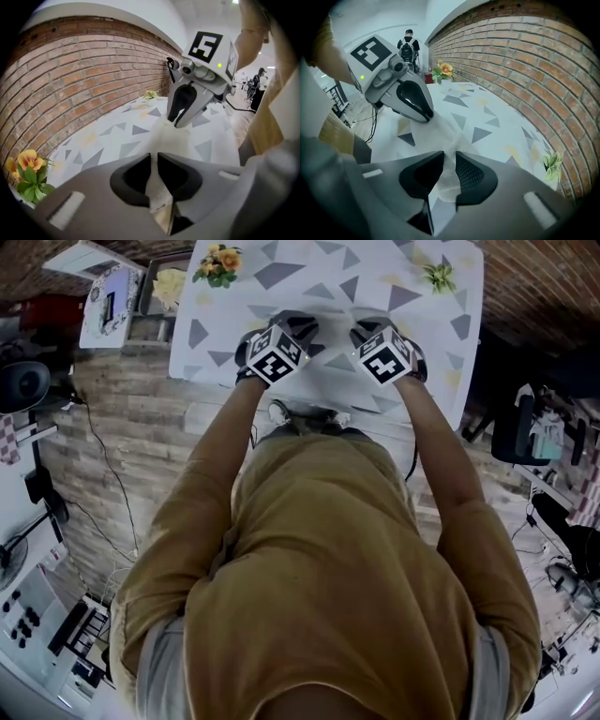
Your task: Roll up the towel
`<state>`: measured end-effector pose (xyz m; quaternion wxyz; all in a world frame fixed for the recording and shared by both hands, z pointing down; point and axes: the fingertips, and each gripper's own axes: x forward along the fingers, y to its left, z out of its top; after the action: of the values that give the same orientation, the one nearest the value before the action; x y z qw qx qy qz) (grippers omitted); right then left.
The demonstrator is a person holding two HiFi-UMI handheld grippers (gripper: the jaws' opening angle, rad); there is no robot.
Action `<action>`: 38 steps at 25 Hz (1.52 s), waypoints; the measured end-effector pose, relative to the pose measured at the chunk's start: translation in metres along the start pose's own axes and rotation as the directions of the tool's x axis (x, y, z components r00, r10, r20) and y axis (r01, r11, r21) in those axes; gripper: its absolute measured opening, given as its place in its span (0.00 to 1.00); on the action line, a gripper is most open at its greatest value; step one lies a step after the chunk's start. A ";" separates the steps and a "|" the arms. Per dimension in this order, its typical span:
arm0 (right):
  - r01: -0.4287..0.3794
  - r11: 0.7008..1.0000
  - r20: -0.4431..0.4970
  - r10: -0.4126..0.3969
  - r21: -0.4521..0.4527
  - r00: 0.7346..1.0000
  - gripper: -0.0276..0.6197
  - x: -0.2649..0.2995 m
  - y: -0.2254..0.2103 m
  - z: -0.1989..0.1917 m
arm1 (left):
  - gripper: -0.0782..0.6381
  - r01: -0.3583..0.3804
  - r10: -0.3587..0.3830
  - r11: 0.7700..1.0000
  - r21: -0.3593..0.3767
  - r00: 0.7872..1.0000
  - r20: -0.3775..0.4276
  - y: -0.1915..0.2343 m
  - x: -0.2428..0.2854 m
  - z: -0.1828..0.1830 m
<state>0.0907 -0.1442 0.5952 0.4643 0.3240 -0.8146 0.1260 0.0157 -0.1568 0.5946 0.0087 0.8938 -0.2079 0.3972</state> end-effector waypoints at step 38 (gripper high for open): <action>0.081 0.997 -0.057 -0.082 -0.014 0.995 0.07 0.024 0.001 -0.006 | 0.26 0.045 -0.047 0.994 -0.100 0.999 -0.019 0.001 0.022 -0.017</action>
<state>0.0851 -0.1500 0.6191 0.4942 0.3505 -0.7877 0.1116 0.0168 -0.1622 0.6213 0.0647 0.8926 -0.2067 0.3955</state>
